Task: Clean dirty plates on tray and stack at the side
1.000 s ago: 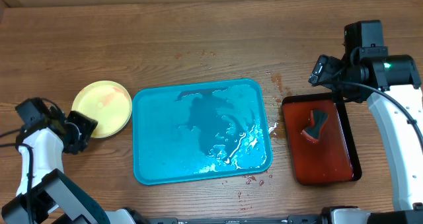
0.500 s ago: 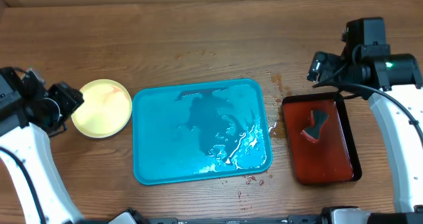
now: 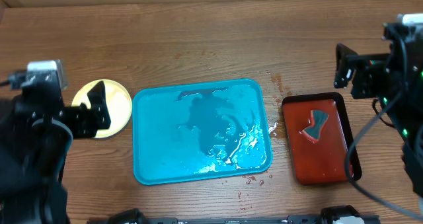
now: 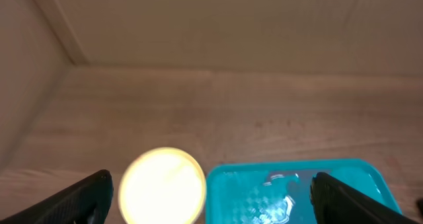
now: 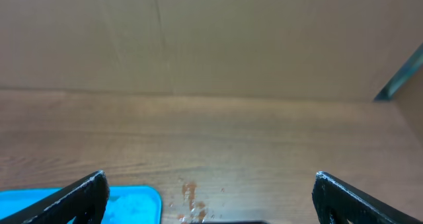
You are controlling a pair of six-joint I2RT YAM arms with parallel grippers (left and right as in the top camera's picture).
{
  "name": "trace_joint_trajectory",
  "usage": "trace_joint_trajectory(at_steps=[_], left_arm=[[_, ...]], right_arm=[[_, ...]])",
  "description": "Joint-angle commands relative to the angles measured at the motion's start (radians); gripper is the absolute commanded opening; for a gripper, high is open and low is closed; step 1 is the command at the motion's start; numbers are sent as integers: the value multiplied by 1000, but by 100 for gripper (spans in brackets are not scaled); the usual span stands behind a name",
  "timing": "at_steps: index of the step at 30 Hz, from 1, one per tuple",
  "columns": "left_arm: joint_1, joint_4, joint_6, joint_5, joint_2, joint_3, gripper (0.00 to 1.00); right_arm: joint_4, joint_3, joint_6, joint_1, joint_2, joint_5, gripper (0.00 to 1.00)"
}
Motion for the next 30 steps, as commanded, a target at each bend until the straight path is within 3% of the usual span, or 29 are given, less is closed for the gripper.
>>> trace_joint_trajectory(at_steps=[1,13,28,30], left_arm=[[-8,-18,31,-50,-103,60,97],[-8,-69,33,-95,-408,66,100],[-8,-280,19,-86,-415,49,100],[-8,-322,-30,-86,-415,49,100]], right_arm=[[3,19,-37,4,-72,10,100],[-19,19,-36,4,-173,9,100],[-160,19,-36,4,-172,8,100],[-173,19,-36,4,-172,8,100]])
